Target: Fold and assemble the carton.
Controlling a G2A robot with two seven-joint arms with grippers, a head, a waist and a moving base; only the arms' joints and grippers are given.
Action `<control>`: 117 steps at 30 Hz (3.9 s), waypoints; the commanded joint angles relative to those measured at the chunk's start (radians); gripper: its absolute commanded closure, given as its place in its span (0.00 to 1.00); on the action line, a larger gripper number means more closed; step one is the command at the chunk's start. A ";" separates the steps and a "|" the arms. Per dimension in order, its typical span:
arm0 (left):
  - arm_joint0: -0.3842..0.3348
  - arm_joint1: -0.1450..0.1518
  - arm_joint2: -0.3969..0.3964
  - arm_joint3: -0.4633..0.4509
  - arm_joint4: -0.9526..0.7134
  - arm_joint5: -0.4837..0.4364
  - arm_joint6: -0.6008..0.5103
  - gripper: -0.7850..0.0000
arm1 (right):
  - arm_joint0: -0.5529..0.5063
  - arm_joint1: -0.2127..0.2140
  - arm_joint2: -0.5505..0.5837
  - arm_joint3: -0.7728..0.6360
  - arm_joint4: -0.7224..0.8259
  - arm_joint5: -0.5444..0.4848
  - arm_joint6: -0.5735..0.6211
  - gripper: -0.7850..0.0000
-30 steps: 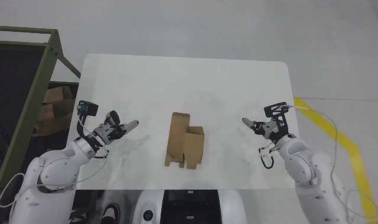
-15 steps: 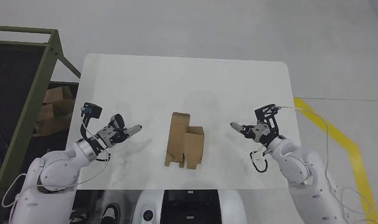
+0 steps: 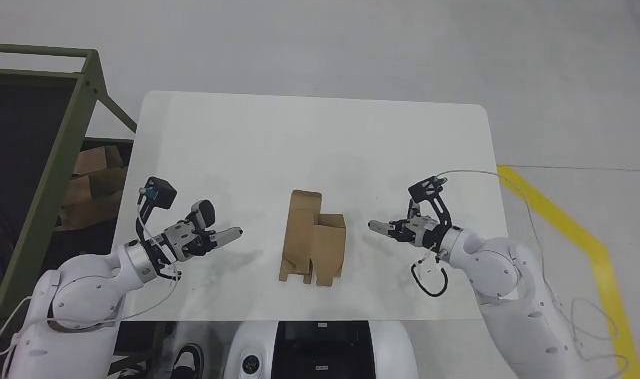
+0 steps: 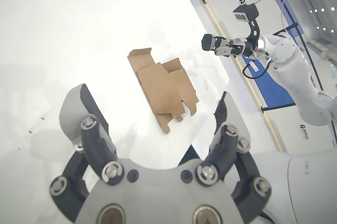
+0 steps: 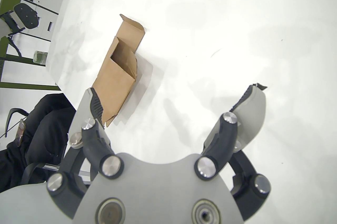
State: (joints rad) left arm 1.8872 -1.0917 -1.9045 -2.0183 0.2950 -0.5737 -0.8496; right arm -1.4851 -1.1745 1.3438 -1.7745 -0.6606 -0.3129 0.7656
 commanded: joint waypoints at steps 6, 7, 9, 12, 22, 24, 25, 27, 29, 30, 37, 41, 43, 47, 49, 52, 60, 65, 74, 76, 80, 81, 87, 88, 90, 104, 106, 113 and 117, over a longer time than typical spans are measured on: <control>0.000 0.000 0.000 0.000 0.000 0.000 0.000 0.00 | -0.006 0.000 -0.010 -0.002 0.008 -0.009 -0.015 0.00; 0.000 0.000 0.000 0.000 0.000 0.000 0.000 0.00 | -0.008 0.000 -0.015 -0.007 0.002 -0.008 -0.022 0.00; 0.000 0.000 0.000 0.000 0.000 0.000 0.000 0.00 | -0.016 0.000 -0.028 -0.023 -0.020 -0.010 -0.037 0.00; 0.000 0.000 0.000 0.000 0.000 0.000 0.000 0.00 | -0.027 0.001 -0.050 -0.050 -0.039 -0.027 -0.053 0.00; 0.000 0.000 0.000 0.000 0.000 0.000 0.000 0.00 | -0.059 0.005 -0.084 -0.098 0.039 -0.110 -0.096 0.00; 0.000 0.000 0.000 0.000 0.000 0.000 0.000 0.00 | -0.059 0.005 -0.084 -0.098 0.039 -0.110 -0.096 0.00; 0.000 0.000 0.000 0.000 0.000 0.000 0.000 0.00 | -0.059 0.005 -0.084 -0.098 0.039 -0.110 -0.096 0.00; 0.000 0.000 0.000 0.000 0.000 0.000 0.000 0.00 | -0.059 0.005 -0.084 -0.098 0.039 -0.110 -0.096 0.00; 0.000 0.000 0.000 0.000 0.000 0.000 0.000 0.00 | -0.059 0.005 -0.084 -0.098 0.039 -0.110 -0.096 0.00; 0.000 0.000 0.000 0.000 0.000 0.000 0.000 0.00 | -0.059 0.005 -0.084 -0.098 0.039 -0.110 -0.096 0.00; 0.000 0.000 0.000 0.000 0.000 0.000 0.000 0.00 | -0.060 0.004 -0.102 -0.094 0.044 -0.115 -0.102 0.00; 0.000 0.000 0.000 0.000 0.000 0.000 0.000 0.00 | -0.033 0.003 -0.127 -0.053 0.088 -0.099 -0.072 0.00; 0.000 0.000 0.000 0.000 0.000 0.000 0.000 0.00 | -0.013 0.002 -0.143 -0.029 0.107 -0.084 -0.054 0.00; 0.000 0.000 0.000 0.000 0.000 0.000 0.000 0.00 | 0.018 0.001 -0.167 0.023 0.145 -0.094 -0.029 0.00; 0.000 0.000 0.000 0.000 0.000 0.000 0.000 0.00 | 0.028 0.001 -0.179 0.048 0.171 -0.128 -0.016 0.00; 0.000 0.000 0.000 0.000 0.000 0.000 0.000 0.00 | 0.041 0.003 -0.187 0.080 0.197 -0.168 -0.005 0.00; 0.000 0.000 0.000 0.000 0.000 0.000 0.000 0.00 | 0.048 0.009 -0.197 0.086 0.211 -0.273 0.006 0.00; 0.000 0.000 0.000 0.000 0.000 0.000 0.000 0.00 | 0.048 0.009 -0.197 0.086 0.211 -0.273 0.006 0.00; 0.000 0.000 0.000 0.000 0.000 0.000 0.000 0.00 | 0.040 0.010 -0.208 0.086 0.211 -0.286 -0.019 0.00; 0.000 0.000 0.000 0.000 0.000 0.000 0.000 0.00 | 0.034 0.012 -0.214 0.095 0.250 -0.331 -0.024 0.00; 0.000 0.000 0.000 0.000 0.000 0.000 0.000 0.00 | 0.046 0.018 -0.219 0.129 0.321 -0.387 0.013 0.00; 0.000 0.000 0.000 0.000 0.000 0.000 0.000 0.00 | 0.050 0.019 -0.223 0.135 0.332 -0.393 0.018 0.00; 0.000 0.000 0.000 0.000 0.000 0.000 0.000 0.00 | 0.053 0.022 -0.235 0.164 0.363 -0.394 0.011 0.00; 0.000 0.000 0.000 0.000 0.000 0.000 0.000 0.00 | 0.053 0.022 -0.235 0.164 0.363 -0.394 0.011 0.00; 0.000 0.000 0.000 0.000 0.000 0.000 0.000 0.00 | 0.053 0.022 -0.235 0.164 0.363 -0.394 0.011 0.00; -0.156 0.016 0.093 0.103 -0.183 0.185 -0.170 0.00 | 0.052 0.025 -0.242 0.221 0.411 -0.361 -0.032 0.00; -0.181 0.022 0.096 0.135 -0.248 0.204 -0.240 0.00 | 0.066 0.024 -0.254 0.248 0.443 -0.379 -0.019 0.00; -0.263 0.043 0.109 0.224 -0.406 0.286 -0.465 0.00 | 0.146 0.013 -0.316 0.371 0.546 -0.415 0.009 0.00; -0.296 0.052 0.122 0.260 -0.451 0.306 -0.531 0.00 | 0.181 0.005 -0.346 0.428 0.580 -0.428 0.004 0.00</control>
State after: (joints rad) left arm 1.5974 -1.0422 -1.7875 -1.7671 -0.1460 -0.2709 -1.3641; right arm -1.3115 -1.1676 1.0049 -1.3595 -0.0890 -0.7373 0.7723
